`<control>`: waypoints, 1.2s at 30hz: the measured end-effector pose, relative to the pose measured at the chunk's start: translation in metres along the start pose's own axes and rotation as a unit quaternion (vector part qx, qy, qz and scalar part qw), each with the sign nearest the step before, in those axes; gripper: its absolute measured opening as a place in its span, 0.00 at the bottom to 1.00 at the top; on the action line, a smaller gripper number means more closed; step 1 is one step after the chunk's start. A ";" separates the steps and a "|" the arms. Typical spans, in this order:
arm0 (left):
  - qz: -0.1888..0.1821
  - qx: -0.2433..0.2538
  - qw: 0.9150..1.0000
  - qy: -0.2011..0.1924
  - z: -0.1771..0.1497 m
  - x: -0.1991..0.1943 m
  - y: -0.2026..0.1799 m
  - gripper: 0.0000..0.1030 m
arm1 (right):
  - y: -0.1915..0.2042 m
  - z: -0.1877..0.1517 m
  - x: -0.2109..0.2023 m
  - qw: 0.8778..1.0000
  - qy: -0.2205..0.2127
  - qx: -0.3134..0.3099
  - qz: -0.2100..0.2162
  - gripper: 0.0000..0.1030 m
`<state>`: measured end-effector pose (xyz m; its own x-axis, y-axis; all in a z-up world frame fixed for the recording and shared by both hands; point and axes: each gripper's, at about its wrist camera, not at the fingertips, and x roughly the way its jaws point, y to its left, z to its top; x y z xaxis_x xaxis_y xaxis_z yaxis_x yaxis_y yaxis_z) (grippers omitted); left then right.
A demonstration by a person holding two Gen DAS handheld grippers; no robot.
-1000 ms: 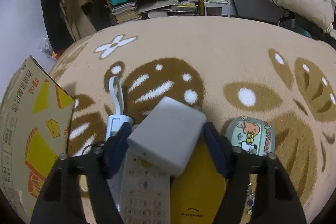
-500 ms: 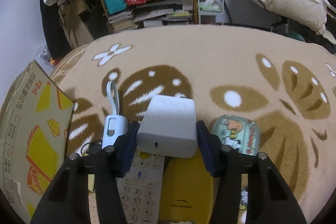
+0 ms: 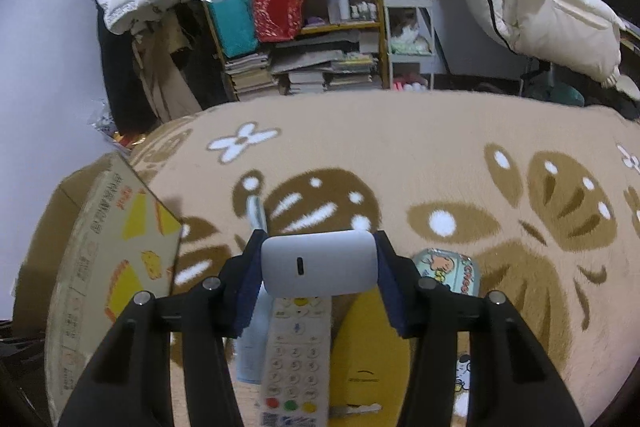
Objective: Organize rigid objects
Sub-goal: 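Carry the white power bank into the box and open the right tool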
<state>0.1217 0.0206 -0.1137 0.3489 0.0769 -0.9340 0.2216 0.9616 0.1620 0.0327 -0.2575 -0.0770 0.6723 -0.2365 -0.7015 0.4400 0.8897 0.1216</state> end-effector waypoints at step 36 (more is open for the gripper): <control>-0.003 -0.002 1.000 0.000 0.000 0.000 0.000 0.19 | 0.139 0.000 -0.080 0.968 -0.050 -0.090 0.228 0.53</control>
<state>0.1221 0.0209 -0.1133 0.3468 0.0718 -0.9352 0.2200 0.9630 0.1556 0.0402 -0.1148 -0.0043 0.8308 0.1691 -0.5303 -0.0222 0.9620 0.2720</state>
